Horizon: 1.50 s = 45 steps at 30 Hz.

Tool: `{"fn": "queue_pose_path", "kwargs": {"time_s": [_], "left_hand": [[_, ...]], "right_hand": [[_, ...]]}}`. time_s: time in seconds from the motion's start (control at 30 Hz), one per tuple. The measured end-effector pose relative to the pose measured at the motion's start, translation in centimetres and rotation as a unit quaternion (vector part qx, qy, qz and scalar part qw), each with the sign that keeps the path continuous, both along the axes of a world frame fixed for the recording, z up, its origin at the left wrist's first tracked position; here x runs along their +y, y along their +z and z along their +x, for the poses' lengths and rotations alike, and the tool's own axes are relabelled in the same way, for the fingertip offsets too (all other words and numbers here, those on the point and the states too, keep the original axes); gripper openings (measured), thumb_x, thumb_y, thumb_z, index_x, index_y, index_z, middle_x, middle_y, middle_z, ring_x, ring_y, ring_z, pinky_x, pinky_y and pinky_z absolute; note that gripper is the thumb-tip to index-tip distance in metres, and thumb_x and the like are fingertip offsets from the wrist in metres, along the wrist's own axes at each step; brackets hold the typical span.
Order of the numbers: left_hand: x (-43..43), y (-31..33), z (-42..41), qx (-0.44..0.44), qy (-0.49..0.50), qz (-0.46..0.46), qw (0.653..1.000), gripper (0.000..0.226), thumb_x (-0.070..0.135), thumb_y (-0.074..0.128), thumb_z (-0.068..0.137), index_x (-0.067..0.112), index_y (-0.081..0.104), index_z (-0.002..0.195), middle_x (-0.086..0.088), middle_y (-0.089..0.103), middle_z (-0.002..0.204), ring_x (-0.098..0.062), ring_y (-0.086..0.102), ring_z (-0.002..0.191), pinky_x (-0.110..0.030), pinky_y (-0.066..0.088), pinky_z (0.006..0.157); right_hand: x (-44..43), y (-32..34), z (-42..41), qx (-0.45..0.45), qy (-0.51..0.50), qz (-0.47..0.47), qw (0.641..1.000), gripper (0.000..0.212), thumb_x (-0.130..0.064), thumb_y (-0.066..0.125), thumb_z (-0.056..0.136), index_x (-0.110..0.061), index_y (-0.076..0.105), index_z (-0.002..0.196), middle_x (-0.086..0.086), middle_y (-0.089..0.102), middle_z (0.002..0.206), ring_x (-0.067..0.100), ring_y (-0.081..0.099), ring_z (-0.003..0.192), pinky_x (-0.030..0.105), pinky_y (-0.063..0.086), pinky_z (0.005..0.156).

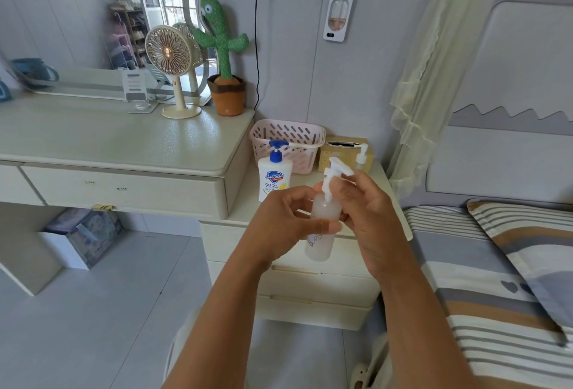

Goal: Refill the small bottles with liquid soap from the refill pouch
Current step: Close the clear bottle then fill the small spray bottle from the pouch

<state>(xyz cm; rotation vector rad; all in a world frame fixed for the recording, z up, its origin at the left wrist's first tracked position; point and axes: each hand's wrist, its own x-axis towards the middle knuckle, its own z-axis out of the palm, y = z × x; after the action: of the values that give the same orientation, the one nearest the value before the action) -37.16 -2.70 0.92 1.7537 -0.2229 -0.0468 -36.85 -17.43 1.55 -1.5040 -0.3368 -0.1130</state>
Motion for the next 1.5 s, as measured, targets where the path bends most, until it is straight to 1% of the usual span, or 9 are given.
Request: {"fn": "queue_pose_path", "kwargs": {"time_s": [0.3, 0.53, 0.67, 0.87, 1.0, 1.17, 1.27, 1.37, 1.5], "left_hand": [[-0.2, 0.0, -0.1, 0.002, 0.006, 0.004, 1.0, 0.035, 0.019, 0.083, 0.069, 0.021, 0.069, 0.101, 0.0, 0.073, 0.096, -0.022, 0.07, 0.087, -0.047, 0.056, 0.086], [-0.1, 0.0, 0.0, 0.001, 0.008, -0.002, 1.0, 0.038, 0.018, 0.085, 0.065, 0.02, 0.07, 0.1, -0.003, 0.073, 0.096, -0.026, 0.07, 0.088, -0.05, 0.055, 0.085], [0.0, -0.1, 0.3, 0.0, 0.015, 0.015, 1.0, 0.036, 0.021, 0.086, 0.065, 0.02, 0.069, 0.097, 0.0, 0.073, 0.095, -0.023, 0.07, 0.087, -0.05, 0.055, 0.087], [-0.9, -0.7, 0.4, -0.028, 0.068, 0.057, 0.996, 0.045, 0.03, 0.088, 0.061, 0.019, 0.066, 0.098, 0.005, 0.072, 0.091, -0.013, 0.07, 0.08, -0.043, 0.057, 0.083], [-0.6, -0.8, 0.7, -0.021, 0.078, 0.06, 0.995, 0.045, 0.03, 0.087, 0.062, 0.018, 0.065, 0.099, 0.005, 0.07, 0.093, -0.015, 0.07, 0.082, -0.045, 0.055, 0.086], [-0.9, -0.6, 0.6, -0.02, 0.065, 0.066, 0.996, 0.044, 0.028, 0.088, 0.061, 0.019, 0.066, 0.098, 0.006, 0.07, 0.092, -0.014, 0.07, 0.08, -0.044, 0.055, 0.085], [-0.6, -0.8, 0.9, -0.014, 0.06, 0.06, 0.996, 0.044, 0.029, 0.088, 0.06, 0.019, 0.066, 0.097, 0.004, 0.071, 0.093, -0.02, 0.07, 0.084, -0.049, 0.055, 0.085], [-0.4, -0.8, 1.0, -0.018, 0.054, 0.065, 0.996, 0.044, 0.029, 0.089, 0.06, 0.02, 0.066, 0.097, 0.004, 0.071, 0.092, -0.02, 0.07, 0.084, -0.048, 0.055, 0.085], [-0.9, -0.8, 0.7, -0.033, 0.057, 0.08, 0.995, 0.045, 0.03, 0.087, 0.061, 0.021, 0.066, 0.099, 0.007, 0.07, 0.092, -0.015, 0.069, 0.081, -0.042, 0.056, 0.084]], "right_hand": [[-0.3, -0.2, 0.2, 0.004, 0.003, -0.02, 1.0, 0.046, -0.046, 0.06, 0.077, -0.027, 0.059, 0.118, -0.003, 0.07, 0.105, 0.016, 0.068, 0.097, 0.032, 0.057, 0.082], [-0.4, -0.2, 0.2, -0.007, -0.004, -0.028, 1.0, 0.041, -0.043, 0.066, 0.074, -0.022, 0.063, 0.109, 0.004, 0.07, 0.104, 0.022, 0.067, 0.098, 0.039, 0.057, 0.085], [-0.6, -0.1, 0.3, -0.015, 0.029, -0.036, 0.999, 0.028, -0.038, 0.058, 0.084, -0.032, 0.062, 0.111, -0.001, 0.071, 0.104, 0.017, 0.066, 0.098, 0.031, 0.057, 0.083], [0.0, -0.7, 0.9, -0.019, -0.051, -0.048, 0.997, 0.028, -0.032, 0.074, 0.078, -0.023, 0.061, 0.101, 0.002, 0.071, 0.096, 0.027, 0.066, 0.09, 0.046, 0.058, 0.079], [-0.6, -0.6, 1.2, 0.007, 0.01, -0.069, 0.998, 0.037, -0.04, 0.059, 0.087, -0.032, 0.057, 0.123, -0.006, 0.069, 0.111, 0.017, 0.065, 0.101, 0.037, 0.055, 0.085], [-0.6, -0.6, 1.3, 0.0, -0.016, -0.062, 0.998, 0.03, -0.034, 0.065, 0.085, -0.022, 0.061, 0.112, -0.002, 0.071, 0.103, 0.023, 0.066, 0.096, 0.025, 0.051, 0.071], [-1.0, -0.6, 1.2, 0.004, 0.019, -0.056, 0.998, 0.035, -0.043, 0.058, 0.084, -0.035, 0.058, 0.118, -0.005, 0.07, 0.107, 0.018, 0.065, 0.1, 0.03, 0.055, 0.08], [-1.1, -0.8, 1.3, -0.018, 0.012, -0.076, 0.997, 0.025, -0.033, 0.055, 0.093, -0.028, 0.062, 0.116, -0.001, 0.07, 0.105, 0.026, 0.064, 0.097, 0.038, 0.053, 0.08], [-0.8, -1.0, 1.4, -0.02, -0.029, -0.063, 0.997, 0.022, -0.03, 0.066, 0.085, -0.021, 0.061, 0.104, 0.0, 0.071, 0.098, 0.018, 0.067, 0.087, 0.023, 0.051, 0.068]]}}
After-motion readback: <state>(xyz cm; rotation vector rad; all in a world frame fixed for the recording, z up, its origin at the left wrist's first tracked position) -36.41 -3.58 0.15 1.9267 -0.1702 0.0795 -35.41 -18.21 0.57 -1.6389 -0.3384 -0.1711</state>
